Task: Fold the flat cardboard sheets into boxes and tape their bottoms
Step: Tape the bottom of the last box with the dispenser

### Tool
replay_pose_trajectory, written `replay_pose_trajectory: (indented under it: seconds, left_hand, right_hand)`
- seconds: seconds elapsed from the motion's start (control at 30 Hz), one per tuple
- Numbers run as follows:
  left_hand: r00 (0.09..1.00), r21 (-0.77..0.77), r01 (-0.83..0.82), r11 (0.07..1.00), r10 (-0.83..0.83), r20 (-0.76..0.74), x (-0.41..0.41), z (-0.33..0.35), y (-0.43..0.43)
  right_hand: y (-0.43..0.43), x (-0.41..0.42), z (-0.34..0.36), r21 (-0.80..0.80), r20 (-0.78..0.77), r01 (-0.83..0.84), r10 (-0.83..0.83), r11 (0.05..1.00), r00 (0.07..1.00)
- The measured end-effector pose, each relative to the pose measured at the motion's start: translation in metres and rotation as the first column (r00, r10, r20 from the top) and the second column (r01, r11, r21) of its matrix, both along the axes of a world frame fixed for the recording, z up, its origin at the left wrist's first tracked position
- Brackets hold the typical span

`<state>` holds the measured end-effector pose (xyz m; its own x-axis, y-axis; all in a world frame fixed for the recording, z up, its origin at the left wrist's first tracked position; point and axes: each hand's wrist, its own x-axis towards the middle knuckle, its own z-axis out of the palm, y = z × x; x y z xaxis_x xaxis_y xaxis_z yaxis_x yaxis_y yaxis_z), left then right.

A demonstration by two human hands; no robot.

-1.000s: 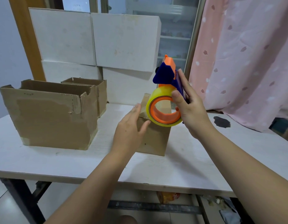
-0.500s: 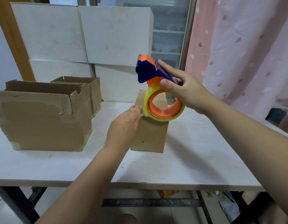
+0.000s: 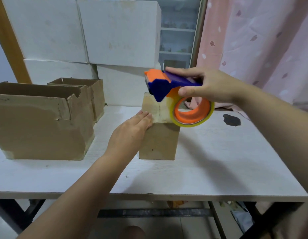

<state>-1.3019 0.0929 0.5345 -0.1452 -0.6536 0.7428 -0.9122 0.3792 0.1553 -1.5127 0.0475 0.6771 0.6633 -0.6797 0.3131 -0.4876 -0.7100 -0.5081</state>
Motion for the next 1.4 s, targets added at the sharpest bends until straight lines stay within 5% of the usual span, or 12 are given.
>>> replay_pose_trajectory:
  seconds: [0.1,0.6,1.13,1.4]
  left_hand:
    - [1.000,-0.032,-0.007,0.999,0.008,0.029,0.001,-0.001,-0.001]
    - [0.993,-0.036,-0.031,0.999,0.035,0.116,-0.005,0.005,0.007]
    - [0.988,-0.009,-0.047,0.999,0.048,0.149,-0.006,0.004,0.003]
    - [0.985,0.037,-0.070,0.997,0.063,0.162,-0.009,0.004,0.003]
  right_hand:
    - [-0.005,-0.017,-0.004,-0.008,-0.090,0.028,-0.029,1.000,0.995]
    - [-0.010,-0.041,-0.043,0.011,0.084,0.038,-0.039,0.999,0.996]
    - [-0.022,-0.053,-0.086,0.137,0.317,0.061,-0.102,0.989,0.943]
    - [-0.031,-0.055,-0.121,0.275,0.503,0.039,-0.179,0.961,0.845]
